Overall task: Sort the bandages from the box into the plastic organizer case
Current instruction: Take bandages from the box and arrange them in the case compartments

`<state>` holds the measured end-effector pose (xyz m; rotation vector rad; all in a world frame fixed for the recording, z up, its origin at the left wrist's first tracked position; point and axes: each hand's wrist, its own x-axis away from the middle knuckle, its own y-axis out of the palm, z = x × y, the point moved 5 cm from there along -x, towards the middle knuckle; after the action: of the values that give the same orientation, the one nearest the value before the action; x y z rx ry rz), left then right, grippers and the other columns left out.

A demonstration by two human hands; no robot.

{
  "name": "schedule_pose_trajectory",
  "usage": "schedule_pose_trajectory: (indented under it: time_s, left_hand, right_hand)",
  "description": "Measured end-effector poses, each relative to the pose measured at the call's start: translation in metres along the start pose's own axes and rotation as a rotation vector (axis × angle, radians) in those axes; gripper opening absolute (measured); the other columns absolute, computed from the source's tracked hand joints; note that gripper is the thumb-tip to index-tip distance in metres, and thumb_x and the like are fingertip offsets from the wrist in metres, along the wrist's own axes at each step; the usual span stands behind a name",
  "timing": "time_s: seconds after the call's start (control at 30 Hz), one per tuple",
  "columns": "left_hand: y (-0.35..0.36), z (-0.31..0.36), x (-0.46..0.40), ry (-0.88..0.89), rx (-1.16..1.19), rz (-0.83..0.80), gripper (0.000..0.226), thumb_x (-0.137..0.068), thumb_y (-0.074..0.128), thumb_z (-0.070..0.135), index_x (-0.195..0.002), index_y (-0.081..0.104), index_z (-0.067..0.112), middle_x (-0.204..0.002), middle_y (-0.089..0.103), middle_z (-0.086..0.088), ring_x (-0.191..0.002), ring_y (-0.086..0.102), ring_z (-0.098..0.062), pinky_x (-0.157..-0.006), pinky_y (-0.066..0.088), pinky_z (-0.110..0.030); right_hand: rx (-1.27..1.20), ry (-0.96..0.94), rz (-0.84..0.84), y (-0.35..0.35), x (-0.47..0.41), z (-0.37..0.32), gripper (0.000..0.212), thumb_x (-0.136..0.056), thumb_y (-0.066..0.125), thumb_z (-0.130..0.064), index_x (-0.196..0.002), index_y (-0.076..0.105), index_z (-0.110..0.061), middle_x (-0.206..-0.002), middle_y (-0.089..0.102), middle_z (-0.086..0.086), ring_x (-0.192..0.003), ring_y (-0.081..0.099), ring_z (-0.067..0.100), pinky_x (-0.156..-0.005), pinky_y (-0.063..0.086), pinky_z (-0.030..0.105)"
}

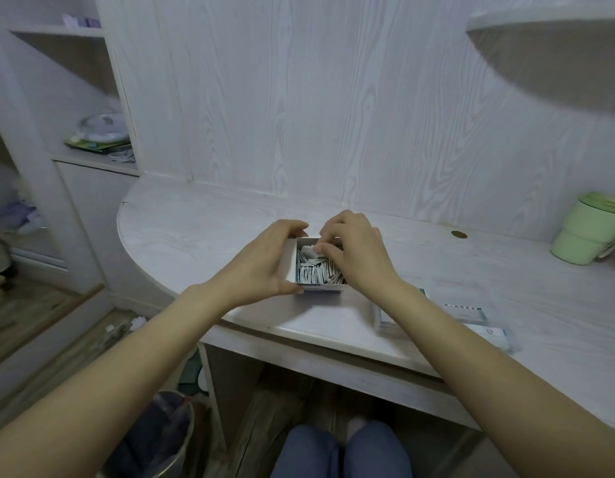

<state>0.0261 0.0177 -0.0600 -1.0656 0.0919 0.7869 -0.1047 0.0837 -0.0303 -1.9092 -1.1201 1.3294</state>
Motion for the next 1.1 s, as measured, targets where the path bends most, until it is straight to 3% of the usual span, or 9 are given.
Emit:
schedule_pose_trajectory:
  time_s: [0.27,0.4,0.5,0.57,0.73,0.87,0.93,1.0,1.1]
  left_hand:
    - [-0.001,0.005,0.000,0.010,-0.018,-0.015,0.091,-0.063,0.086,0.016,-0.137,0.035,0.015,-0.131,0.044,0.007,-0.114,0.040,0.005,-0.094,0.030,-0.007]
    - [0.000,0.003,0.000,0.004,-0.016,-0.028,0.088,-0.064,0.085,0.015,-0.136,0.034,0.015,-0.127,0.042,0.010,-0.111,0.039,0.011,-0.092,0.029,0.000]
    - [-0.001,0.006,-0.004,-0.012,-0.017,-0.029,0.085,-0.066,0.082,0.017,-0.137,0.035,0.016,-0.131,0.049,0.006,-0.122,0.042,-0.004,-0.104,0.034,-0.023]
    - [-0.002,0.006,-0.010,-0.030,-0.094,-0.018,0.084,-0.067,0.080,0.019,-0.138,0.035,0.015,-0.134,0.050,0.004,-0.123,0.039,-0.009,-0.112,0.025,-0.034]
    - [0.000,-0.003,-0.029,-0.072,-0.289,-0.068,0.082,-0.074,0.074,0.032,-0.142,0.033,0.016,-0.147,0.037,0.001,-0.144,0.014,-0.010,-0.116,-0.008,-0.035]
    - [0.001,-0.006,-0.035,-0.145,-0.258,-0.072,0.087,-0.077,0.064,0.053,-0.146,0.025,0.019,-0.155,0.025,0.005,-0.145,-0.002,-0.004,-0.117,-0.013,-0.040]
    - [-0.004,0.009,-0.036,-0.105,-0.130,0.030,0.084,-0.078,0.052,0.060,-0.147,0.024,0.020,-0.154,0.027,0.007,-0.143,-0.001,0.001,-0.118,-0.009,-0.037]
    - [-0.007,0.033,-0.035,-0.055,0.076,0.103,0.069,-0.090,0.045,0.055,-0.147,0.026,0.022,-0.149,0.036,0.011,-0.139,0.017,0.003,-0.117,0.010,-0.027]
    - [0.004,0.060,-0.037,-0.114,0.273,0.091,0.048,-0.099,0.033,0.046,-0.141,0.039,0.023,-0.131,0.055,0.009,-0.115,0.051,-0.006,-0.095,0.041,-0.021]
  right_hand:
    - [-0.087,0.086,-0.076,0.003,-0.005,0.007,0.015,-0.091,0.058,-0.024,-0.076,0.060,-0.022,-0.106,0.057,-0.003,-0.107,0.046,0.018,-0.091,0.030,0.033]
    - [-0.058,0.068,0.048,-0.006,-0.004,0.004,0.014,-0.095,0.051,-0.019,-0.086,0.060,-0.013,-0.099,0.057,0.004,-0.099,0.049,0.023,-0.088,0.038,0.039]
    - [0.007,0.003,0.186,-0.019,-0.004,0.000,0.013,-0.100,0.041,-0.018,-0.093,0.049,-0.011,-0.085,0.057,0.006,-0.081,0.052,0.027,-0.069,0.039,0.037]
    - [-0.049,-0.007,0.202,-0.024,-0.006,0.001,0.012,-0.101,0.038,-0.018,-0.092,0.043,-0.013,-0.078,0.058,0.008,-0.072,0.056,0.029,-0.061,0.045,0.041]
    - [-0.371,0.204,0.272,-0.032,-0.017,0.020,0.014,-0.102,0.038,-0.016,-0.090,0.045,-0.011,-0.089,0.060,0.015,-0.081,0.067,0.029,-0.059,0.057,0.041]
    - [-0.628,0.346,0.364,-0.036,-0.017,0.034,0.016,-0.101,0.040,-0.010,-0.087,0.048,-0.006,-0.097,0.061,0.019,-0.090,0.067,0.028,-0.056,0.054,0.015]
    - [-0.703,0.363,0.394,-0.040,-0.012,0.038,0.015,-0.100,0.042,-0.009,-0.087,0.048,-0.006,-0.093,0.063,0.017,-0.085,0.068,0.025,-0.054,0.050,0.011]
    - [-0.784,0.357,0.385,-0.046,-0.003,0.042,0.013,-0.100,0.044,-0.008,-0.089,0.050,-0.003,-0.087,0.065,0.015,-0.077,0.070,0.020,-0.056,0.051,0.012]
    - [-0.909,0.349,0.334,-0.055,0.014,0.049,0.013,-0.099,0.047,-0.009,-0.091,0.053,-0.001,-0.083,0.069,0.014,-0.070,0.071,0.018,-0.060,0.055,0.018]
